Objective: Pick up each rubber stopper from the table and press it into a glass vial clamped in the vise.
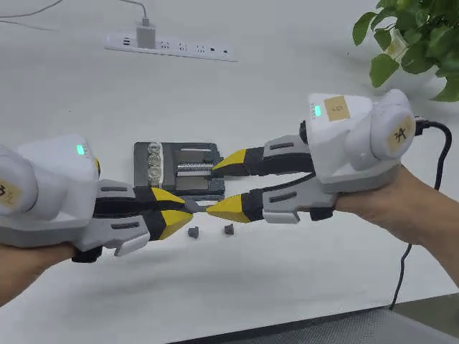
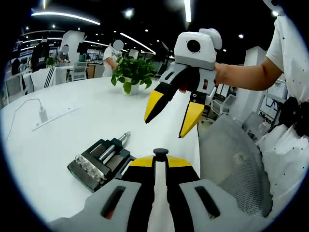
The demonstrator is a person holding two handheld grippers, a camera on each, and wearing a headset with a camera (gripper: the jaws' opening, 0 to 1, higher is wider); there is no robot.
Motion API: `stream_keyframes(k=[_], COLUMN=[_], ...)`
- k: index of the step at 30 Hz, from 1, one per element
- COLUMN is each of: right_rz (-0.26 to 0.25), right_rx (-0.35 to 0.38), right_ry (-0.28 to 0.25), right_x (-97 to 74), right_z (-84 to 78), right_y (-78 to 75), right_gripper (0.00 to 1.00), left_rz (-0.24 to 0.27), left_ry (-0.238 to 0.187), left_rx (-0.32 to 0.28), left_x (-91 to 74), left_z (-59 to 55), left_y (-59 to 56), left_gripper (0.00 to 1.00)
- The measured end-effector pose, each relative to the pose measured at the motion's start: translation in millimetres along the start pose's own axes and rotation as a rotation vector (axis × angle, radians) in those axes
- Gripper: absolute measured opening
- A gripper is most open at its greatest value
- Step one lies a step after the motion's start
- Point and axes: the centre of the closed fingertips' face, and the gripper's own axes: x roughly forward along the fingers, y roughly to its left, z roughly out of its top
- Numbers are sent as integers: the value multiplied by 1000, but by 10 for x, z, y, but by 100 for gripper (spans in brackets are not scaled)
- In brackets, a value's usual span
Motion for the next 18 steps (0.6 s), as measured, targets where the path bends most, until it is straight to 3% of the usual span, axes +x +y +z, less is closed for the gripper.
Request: stream_keyframes(k=[6,8,18], right_rz=[84,96,149], right_rx=[-24,-48,-63], right_ry=[32,58,85], right_x=[37,44,56], right_z=[32,25,51], right_y=[89,106,181], right_gripper=[17,17,11], left_rz=[-8,-9,-20], left_ry=[-17,-21,-22], left_rx=[26,32,70], left_x=[-18,-25,-41], left_z=[81,99,157], left_y=[-57,-68,-123], left_gripper=[4,4,4])
